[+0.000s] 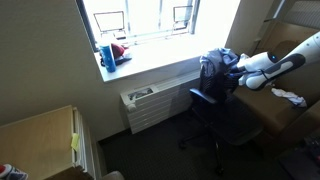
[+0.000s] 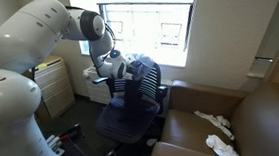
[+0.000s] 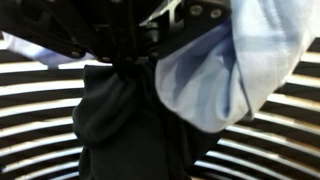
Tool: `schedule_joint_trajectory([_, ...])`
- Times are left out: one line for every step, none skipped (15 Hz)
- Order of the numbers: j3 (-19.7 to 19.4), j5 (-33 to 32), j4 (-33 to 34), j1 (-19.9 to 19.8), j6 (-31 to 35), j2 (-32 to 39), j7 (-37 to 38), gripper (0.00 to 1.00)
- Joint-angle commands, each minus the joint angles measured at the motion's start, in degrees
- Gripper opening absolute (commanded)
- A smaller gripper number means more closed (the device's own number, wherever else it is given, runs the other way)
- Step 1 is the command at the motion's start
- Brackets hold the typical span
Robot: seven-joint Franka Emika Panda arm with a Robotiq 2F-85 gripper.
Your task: Put the cloth on the head rest
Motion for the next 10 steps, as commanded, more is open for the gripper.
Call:
schedule_joint_trajectory([-0.3, 3.3, -1.4, 1.1, 2.9, -8.7, -0.4, 0.01])
schedule_joint_trajectory([0.1, 4.2, -2.2, 1.1, 3.0, -10.9, 0.1, 0.01])
schedule_joint_trajectory([1.1, 3.6, -1.2, 0.4, 1.8, -13.0, 0.1, 0.01])
schedule_joint_trajectory([1.7, 3.6, -0.3, 0.0, 1.6, -14.9, 0.2, 0.01])
schedule_joint_trajectory([4.6, 1.5, -5.3, -2.1, 1.4, -19.0, 0.2, 0.01])
schedule_joint_trajectory([5.7, 0.1, -11.4, -3.2, 0.6, -22.4, 1.2, 0.01])
schedule_joint_trajectory([10.5, -2.1, -12.8, -6.9, -3.6, -23.1, 1.8, 0.01])
schedule_joint_trajectory([13.7, -3.2, -15.6, -9.7, -2.5, -22.9, 2.1, 0.01])
schedule_joint_trajectory([17.3, -4.1, -18.6, -13.0, -2.1, -22.4, 2.6, 0.01])
schedule_joint_trajectory([22.0, -5.9, -20.3, -17.6, -2.3, -21.0, 2.8, 0.01])
